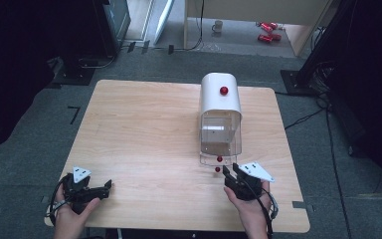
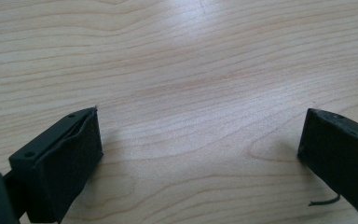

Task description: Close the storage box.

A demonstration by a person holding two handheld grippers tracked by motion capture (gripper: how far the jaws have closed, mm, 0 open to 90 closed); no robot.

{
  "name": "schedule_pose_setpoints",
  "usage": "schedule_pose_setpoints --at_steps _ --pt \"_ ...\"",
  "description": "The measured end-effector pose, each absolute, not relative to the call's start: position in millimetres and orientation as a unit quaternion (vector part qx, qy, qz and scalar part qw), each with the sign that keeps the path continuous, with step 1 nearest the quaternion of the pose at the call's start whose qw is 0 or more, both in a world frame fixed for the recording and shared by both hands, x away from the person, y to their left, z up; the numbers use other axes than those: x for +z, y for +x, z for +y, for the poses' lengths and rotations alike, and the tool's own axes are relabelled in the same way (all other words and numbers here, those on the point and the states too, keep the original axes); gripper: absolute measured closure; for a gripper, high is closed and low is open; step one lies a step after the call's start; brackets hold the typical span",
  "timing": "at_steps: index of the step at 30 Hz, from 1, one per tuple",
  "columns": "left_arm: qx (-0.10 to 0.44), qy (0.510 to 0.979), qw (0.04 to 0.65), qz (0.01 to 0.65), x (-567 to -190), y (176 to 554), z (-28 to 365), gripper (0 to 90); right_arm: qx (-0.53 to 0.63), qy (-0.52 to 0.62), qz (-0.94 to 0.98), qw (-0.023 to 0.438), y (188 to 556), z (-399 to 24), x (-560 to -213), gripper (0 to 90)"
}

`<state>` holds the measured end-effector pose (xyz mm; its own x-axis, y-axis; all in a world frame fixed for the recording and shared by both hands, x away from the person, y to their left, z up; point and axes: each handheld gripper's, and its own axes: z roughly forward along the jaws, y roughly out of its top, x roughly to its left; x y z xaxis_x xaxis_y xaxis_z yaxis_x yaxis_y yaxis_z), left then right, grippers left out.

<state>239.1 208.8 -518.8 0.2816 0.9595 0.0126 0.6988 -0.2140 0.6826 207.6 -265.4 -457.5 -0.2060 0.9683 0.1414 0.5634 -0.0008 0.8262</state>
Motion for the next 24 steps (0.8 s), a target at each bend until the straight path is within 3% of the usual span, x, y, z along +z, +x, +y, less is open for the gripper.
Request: schedule_pose_setpoints --at_steps 24 --pt "0.223 0.75 0.292 0.551 -518.9 239.0 208.4 0.0 0.413 0.584 0.649 0.261 216.8 -236.5 -452.8 74.6"
